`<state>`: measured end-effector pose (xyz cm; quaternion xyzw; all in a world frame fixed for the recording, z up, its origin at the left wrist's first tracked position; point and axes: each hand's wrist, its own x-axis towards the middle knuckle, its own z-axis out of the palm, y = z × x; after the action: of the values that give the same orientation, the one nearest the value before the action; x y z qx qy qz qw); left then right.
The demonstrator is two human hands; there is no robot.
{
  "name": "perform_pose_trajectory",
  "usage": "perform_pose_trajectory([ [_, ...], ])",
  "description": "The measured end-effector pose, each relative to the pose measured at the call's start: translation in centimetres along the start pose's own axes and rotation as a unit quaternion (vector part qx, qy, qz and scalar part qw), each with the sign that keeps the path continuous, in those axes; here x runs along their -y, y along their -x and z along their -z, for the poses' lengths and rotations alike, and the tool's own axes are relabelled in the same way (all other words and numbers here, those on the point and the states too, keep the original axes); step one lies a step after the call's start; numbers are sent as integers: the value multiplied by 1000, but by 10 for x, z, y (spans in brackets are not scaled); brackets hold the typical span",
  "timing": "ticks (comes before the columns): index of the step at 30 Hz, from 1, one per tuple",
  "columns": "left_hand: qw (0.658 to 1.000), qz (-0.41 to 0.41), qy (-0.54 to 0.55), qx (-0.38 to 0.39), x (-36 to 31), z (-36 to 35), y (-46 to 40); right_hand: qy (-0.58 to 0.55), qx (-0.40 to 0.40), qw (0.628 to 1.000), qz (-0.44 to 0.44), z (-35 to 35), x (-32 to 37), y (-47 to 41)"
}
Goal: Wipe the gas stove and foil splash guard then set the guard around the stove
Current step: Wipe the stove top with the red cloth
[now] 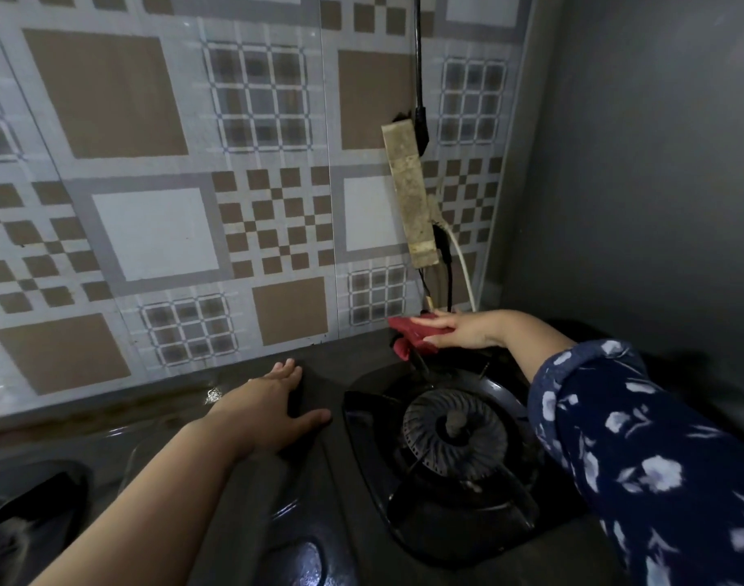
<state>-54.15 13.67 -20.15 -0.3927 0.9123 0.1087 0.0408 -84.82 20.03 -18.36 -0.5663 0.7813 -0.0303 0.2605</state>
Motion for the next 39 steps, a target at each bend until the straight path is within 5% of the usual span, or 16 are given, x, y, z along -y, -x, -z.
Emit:
perform_pose_trajectory([
  [7,1000,4,3,0,-2,0,3,73,-18,996,-44,11,-6,-1],
  [16,1000,8,-3,4,-2,-1,-1,36,38,998,-39,17,5,-6],
  [28,1000,12,-2,-9,6,5,1,73,104,991,48,1,111,-24],
  [39,993,117,-23,-9,67,14,49,202,115,969,78,-56,211,-21],
])
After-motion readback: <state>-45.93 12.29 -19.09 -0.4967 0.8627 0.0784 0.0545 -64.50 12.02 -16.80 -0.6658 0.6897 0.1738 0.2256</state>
